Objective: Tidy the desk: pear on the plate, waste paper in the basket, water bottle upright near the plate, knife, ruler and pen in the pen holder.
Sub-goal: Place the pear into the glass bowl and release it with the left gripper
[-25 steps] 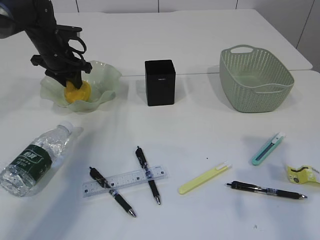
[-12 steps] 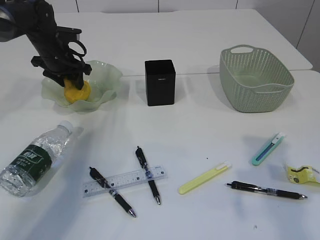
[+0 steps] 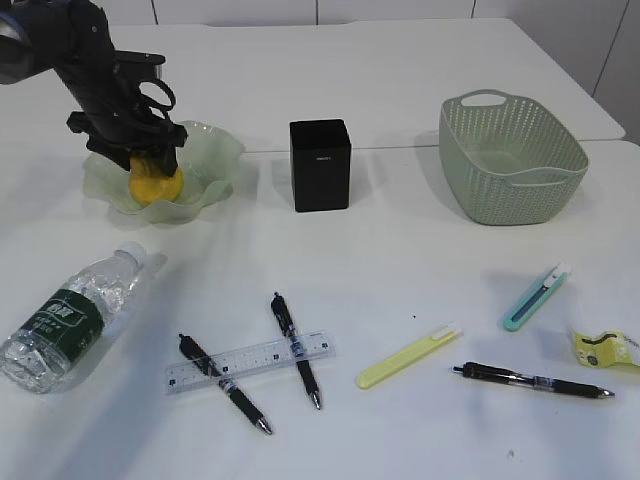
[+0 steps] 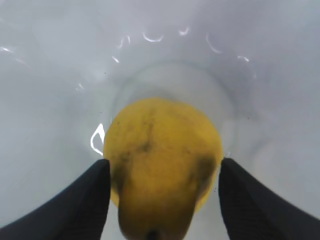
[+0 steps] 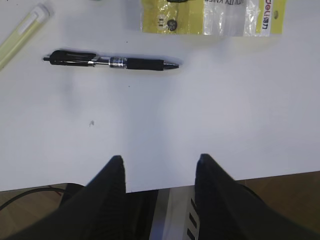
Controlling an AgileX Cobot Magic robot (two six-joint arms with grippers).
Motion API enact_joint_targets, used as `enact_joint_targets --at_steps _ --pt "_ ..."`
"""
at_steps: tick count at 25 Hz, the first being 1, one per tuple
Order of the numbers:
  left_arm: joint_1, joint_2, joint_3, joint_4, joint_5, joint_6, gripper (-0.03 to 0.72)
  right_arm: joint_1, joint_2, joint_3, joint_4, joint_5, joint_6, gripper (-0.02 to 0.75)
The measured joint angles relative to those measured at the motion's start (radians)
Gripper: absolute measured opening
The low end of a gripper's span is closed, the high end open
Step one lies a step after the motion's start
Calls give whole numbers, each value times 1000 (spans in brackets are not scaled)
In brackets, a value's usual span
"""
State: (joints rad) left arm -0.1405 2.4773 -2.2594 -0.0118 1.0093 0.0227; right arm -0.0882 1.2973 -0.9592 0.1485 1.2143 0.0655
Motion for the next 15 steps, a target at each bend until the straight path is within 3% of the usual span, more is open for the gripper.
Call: enact_joint_targets --at_steps 4,15 --pt "0 0 0 2 -2 0 519 0 0 0 0 0 0 369" --pt "2 -80 0 29 26 0 527 0 0 0 0 -5 0 370"
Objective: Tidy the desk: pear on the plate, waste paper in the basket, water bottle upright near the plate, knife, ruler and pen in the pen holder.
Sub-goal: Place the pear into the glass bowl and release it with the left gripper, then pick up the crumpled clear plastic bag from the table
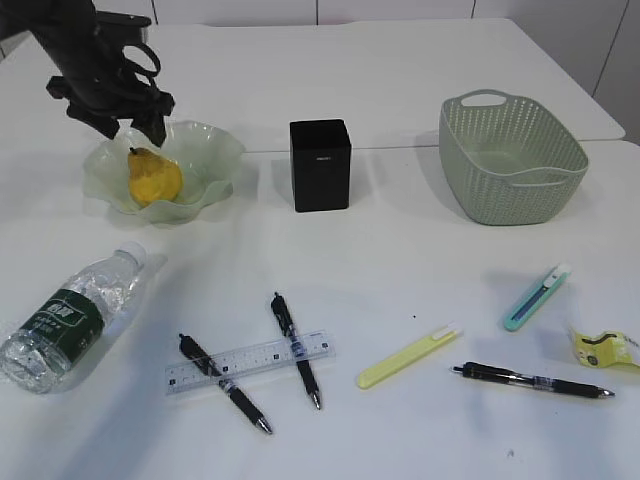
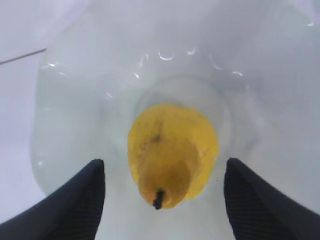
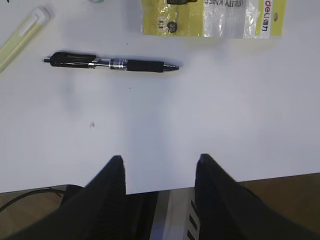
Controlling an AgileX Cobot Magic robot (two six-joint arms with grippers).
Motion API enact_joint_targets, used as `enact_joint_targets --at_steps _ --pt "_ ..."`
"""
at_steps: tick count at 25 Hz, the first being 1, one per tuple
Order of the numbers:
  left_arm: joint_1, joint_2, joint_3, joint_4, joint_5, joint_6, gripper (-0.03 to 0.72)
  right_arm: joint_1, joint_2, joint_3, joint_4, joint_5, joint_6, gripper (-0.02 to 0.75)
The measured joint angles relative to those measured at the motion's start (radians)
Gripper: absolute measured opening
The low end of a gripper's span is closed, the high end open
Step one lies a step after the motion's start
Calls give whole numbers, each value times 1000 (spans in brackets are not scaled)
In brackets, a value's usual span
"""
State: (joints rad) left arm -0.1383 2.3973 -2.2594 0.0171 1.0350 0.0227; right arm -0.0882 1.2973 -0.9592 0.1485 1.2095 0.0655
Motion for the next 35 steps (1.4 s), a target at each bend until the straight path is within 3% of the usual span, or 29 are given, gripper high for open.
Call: enact_joint_targets --at_steps 21,35 --pt "5 -278 0 -40 204 -2 476 0 0 0 0 -14 0 370" --pt "7 -408 0 -28 223 -2 474 0 0 0 0 -14 0 370"
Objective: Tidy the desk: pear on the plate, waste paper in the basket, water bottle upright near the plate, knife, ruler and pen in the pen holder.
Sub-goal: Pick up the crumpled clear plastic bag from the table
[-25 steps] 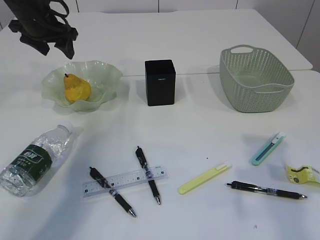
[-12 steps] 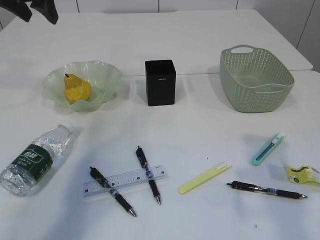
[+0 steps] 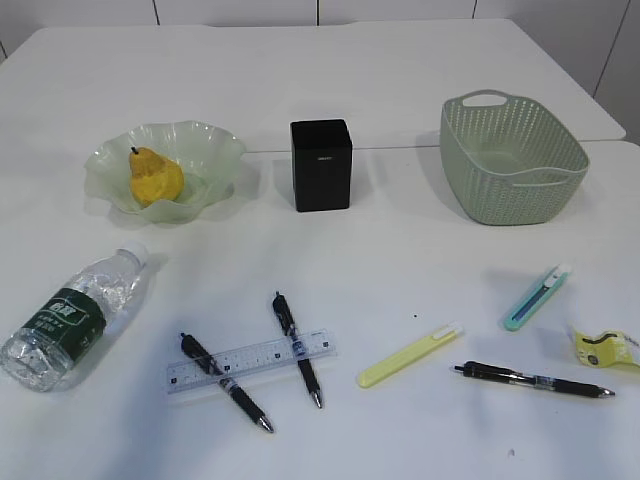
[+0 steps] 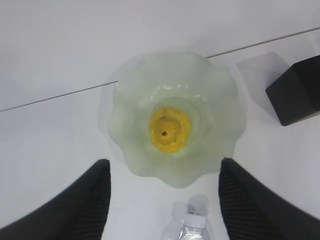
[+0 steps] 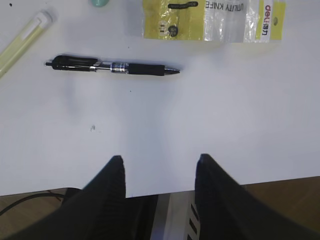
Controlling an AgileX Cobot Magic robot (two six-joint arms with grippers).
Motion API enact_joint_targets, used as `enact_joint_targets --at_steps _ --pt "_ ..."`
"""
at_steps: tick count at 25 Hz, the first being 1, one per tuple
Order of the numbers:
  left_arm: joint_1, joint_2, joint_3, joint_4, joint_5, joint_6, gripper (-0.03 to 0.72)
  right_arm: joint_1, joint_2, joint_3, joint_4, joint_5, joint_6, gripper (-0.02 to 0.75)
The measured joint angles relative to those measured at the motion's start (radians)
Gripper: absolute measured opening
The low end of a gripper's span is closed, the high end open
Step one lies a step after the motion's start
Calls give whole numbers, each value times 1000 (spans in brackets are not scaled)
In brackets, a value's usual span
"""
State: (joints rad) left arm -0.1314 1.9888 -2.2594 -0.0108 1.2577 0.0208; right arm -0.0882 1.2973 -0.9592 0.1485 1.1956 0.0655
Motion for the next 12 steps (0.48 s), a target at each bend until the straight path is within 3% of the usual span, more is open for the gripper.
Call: enact_joint_targets --at_steps 8,12 --pt "0 -148 14 31 4 0 474 0 0 0 -4 0 0 370" --pt "7 -219 98 69 4 -21 474 0 0 0 -4 0 0 370"
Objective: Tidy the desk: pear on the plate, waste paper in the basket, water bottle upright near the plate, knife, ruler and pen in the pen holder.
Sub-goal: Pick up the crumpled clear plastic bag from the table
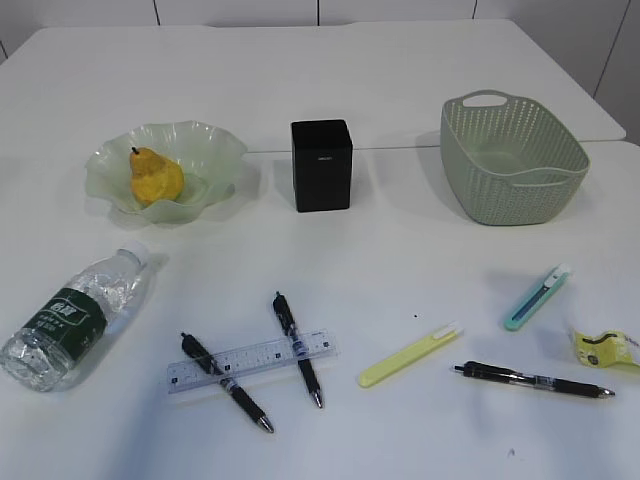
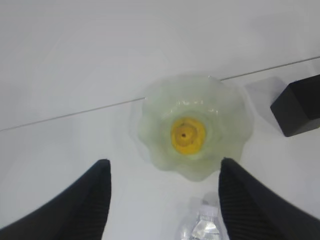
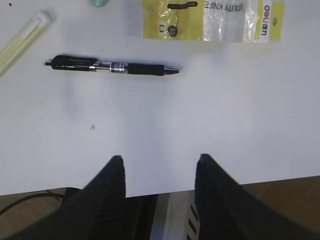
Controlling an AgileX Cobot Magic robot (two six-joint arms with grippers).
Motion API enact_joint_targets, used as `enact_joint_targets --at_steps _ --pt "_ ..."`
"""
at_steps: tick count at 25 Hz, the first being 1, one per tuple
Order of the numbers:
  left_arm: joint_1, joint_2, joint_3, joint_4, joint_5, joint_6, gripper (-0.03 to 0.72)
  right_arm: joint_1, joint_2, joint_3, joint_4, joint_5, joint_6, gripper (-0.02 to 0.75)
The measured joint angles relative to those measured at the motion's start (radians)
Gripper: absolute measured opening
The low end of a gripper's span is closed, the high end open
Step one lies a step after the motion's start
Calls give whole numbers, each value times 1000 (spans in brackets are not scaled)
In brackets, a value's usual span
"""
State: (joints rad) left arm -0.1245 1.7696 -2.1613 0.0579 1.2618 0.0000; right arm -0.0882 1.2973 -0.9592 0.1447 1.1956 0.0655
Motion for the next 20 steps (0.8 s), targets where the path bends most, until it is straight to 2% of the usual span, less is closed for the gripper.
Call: enact_joint_targets --at_steps 2,5,14,17,20 --pt "11 -33 91 2 -41 -19 474 0 0 0 0 0 0 370" --pt "22 -93 299 6 -194 -36 470 0 0 0 0 0 0 370" --pt "26 -448 1116 16 -965 -40 467 0 0 0 -3 0 0 370" --pt "26 -568 1345 18 -1195 -40 467 0 0 0 -4 0 0 370" --pt "26 -657 1529 18 -1349 -42 467 0 0 0 -4 0 0 370"
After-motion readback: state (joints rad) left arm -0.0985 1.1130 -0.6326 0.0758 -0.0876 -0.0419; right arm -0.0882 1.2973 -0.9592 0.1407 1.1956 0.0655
